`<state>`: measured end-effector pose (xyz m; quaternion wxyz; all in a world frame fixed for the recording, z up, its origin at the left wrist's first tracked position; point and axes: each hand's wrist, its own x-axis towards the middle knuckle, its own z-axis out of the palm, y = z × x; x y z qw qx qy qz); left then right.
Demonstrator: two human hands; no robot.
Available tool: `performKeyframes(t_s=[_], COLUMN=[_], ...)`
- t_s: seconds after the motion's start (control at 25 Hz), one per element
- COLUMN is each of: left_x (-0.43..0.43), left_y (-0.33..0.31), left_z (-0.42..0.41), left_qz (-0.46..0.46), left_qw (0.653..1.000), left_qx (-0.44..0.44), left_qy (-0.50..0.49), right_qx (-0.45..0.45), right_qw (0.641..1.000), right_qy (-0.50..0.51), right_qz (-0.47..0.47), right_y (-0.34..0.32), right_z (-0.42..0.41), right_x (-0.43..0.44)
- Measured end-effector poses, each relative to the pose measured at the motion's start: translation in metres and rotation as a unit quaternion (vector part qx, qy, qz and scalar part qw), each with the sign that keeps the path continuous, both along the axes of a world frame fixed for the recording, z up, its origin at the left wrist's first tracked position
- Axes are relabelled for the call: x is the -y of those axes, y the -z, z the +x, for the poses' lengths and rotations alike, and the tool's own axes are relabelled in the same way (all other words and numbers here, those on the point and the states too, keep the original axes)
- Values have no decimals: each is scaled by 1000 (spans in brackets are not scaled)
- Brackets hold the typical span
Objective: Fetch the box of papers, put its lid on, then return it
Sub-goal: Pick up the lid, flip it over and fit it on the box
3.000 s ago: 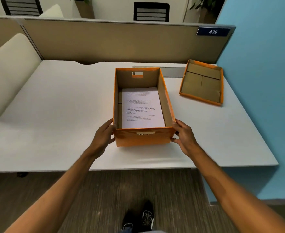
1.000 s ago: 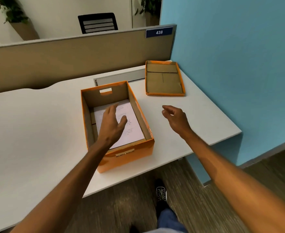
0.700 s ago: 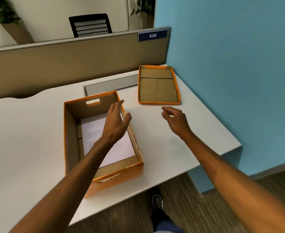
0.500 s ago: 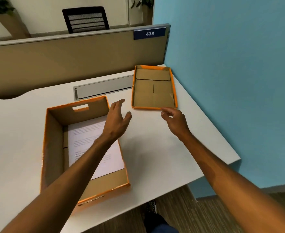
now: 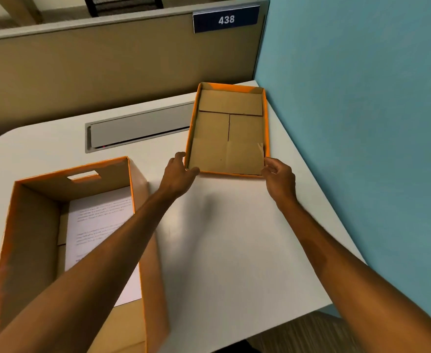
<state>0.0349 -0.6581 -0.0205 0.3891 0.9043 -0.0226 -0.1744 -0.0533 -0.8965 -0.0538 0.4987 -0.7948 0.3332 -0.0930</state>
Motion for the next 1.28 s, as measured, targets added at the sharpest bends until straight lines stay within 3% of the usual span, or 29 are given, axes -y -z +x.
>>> performKeyframes(t_s=[0.28,0.76,0.88,1.0,1.28], left_x=[8,5,5,5,-10], left_y=[32,44,39,32,15], left_z=[31,50,49,47,41], left_qz=[-42,-203,-260,-299,-385], left_qw=[985,948,929,917,885], left_qx=[-117,-163,-178,-176,-186], left_qy=[-119,-183,-194,-197,-182], right_qx=[-75,-81,-68,-32,4], right_qw=[996,986,979,951,935], right_qy=[53,115,120,150,149], right_qz=[12,86,150,270,322], right_y=[26,34,26,17,1], right_z=[32,52,52,47,25], right_x=[27,45,49,51,42])
